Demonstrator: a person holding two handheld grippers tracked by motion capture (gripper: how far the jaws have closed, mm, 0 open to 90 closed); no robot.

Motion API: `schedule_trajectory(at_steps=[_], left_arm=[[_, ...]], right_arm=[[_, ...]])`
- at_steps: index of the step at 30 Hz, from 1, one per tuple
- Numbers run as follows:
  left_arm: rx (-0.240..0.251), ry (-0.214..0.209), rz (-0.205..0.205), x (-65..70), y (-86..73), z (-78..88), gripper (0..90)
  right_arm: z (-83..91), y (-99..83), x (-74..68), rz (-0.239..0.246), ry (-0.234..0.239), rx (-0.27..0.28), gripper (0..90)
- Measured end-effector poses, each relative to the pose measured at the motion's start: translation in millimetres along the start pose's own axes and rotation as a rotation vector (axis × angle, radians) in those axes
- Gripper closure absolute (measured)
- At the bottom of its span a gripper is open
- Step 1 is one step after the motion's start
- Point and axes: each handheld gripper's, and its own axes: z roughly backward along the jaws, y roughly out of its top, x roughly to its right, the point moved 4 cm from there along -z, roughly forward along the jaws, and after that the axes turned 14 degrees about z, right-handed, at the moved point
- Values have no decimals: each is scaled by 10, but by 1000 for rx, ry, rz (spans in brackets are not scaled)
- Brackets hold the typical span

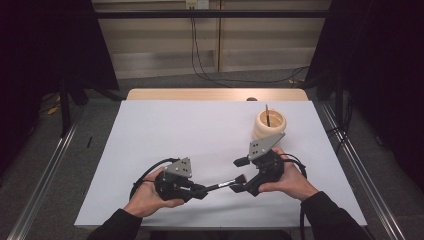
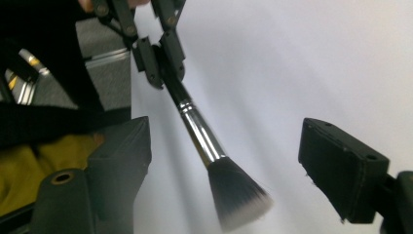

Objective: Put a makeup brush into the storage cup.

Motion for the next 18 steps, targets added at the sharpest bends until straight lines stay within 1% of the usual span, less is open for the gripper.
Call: schedule_trajectory(at_steps=[1,2,3,4,5,6,7,8,9,10,11,12,13,14,15,17,18], left_arm=[[19,-1,13,9,-2,6,795],[36,-1,6,6,-1,15,795],[55,-8,14,13,-2,22,795],[66,-13,17,19,-4,28,795],[76,-9,16,27,-6,35,795],[79,-13,13,38,-10,38,795],[89,-13,17,52,-14,38,795],[94,-13,14,57,-16,48,795],[96,-14,9,60,-19,58,795],[105,-4,8,59,-20,72,795],[115,-14,13,60,-22,79,795],[123,-7,12,56,-24,92,795],[140,-7,19,55,-23,97,795],[143,-8,18,47,-25,106,795],[158,-5,23,47,-24,109,795],[155,-5,25,41,-25,122,795],[162,-4,29,43,-23,122,795]], right_arm=[[26,13,-2,-1,-7,17,192],[43,27,-6,-5,-19,35,192],[61,34,-6,-9,-32,48,192],[70,36,-9,-13,-33,64,191],[73,33,-10,-15,-46,74,191],[67,26,-20,-19,-46,81,190],[50,13,-34,-16,-45,77,186],[38,5,-46,-14,-59,79,181],[39,1,-59,-24,-59,94,181],[44,-2,-58,-23,-62,110,178],[56,-2,-57,-28,-75,124,175],[69,1,-53,-32,-79,140,175],[83,3,-49,-36,-79,153,176],[93,5,-45,-42,-87,166,175],[103,3,-38,-44,-94,175,174],[114,-1,-34,-55,-105,189,164],[115,-5,-30,-60,-112,199,156]])
